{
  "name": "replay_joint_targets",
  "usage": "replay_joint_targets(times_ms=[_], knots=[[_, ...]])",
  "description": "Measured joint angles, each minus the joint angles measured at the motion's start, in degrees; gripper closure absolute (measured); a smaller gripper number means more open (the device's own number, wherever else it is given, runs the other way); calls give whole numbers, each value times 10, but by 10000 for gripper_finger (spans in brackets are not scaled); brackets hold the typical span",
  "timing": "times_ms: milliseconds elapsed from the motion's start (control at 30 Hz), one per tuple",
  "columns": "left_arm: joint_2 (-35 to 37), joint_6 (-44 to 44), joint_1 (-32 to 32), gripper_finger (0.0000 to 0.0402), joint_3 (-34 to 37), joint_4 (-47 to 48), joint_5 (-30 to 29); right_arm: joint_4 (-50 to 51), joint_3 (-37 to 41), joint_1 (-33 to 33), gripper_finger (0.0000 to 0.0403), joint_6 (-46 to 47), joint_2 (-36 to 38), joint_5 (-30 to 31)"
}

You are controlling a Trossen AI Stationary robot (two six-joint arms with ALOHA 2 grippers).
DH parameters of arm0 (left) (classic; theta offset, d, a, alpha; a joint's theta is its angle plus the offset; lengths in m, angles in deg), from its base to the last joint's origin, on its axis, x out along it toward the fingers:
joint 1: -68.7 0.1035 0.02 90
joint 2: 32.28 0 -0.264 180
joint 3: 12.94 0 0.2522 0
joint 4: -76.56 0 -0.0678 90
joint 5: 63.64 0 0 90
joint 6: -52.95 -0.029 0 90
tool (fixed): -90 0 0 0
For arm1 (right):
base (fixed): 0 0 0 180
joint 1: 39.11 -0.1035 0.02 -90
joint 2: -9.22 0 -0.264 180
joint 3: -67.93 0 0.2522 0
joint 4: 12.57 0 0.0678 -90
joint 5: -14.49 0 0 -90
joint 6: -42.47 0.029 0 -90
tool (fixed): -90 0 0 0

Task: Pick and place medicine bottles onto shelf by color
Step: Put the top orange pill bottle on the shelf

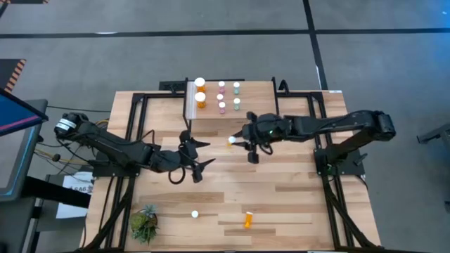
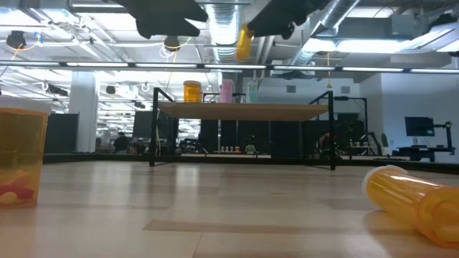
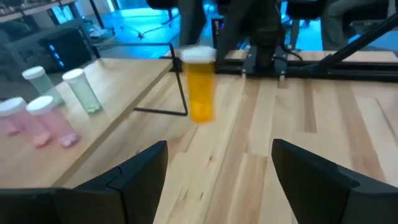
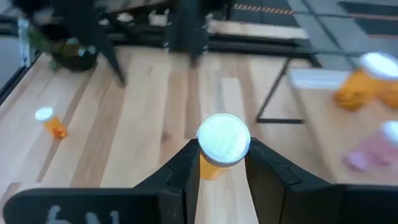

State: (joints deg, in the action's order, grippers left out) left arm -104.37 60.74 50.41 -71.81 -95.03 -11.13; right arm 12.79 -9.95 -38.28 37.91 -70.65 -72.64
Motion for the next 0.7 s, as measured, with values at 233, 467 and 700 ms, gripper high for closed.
replay_joint_targets(times_ms=[233,467,700], knots=[[-1,1,-8,134,0,1,-5,36,3,45,274,0,69,0],[-1,4,-8,134,0,-2,-5,37,62,116,272,1,120,-1],[-1,4,-7,134,0,-8,-5,-16,134,170,272,15,171,-30]])
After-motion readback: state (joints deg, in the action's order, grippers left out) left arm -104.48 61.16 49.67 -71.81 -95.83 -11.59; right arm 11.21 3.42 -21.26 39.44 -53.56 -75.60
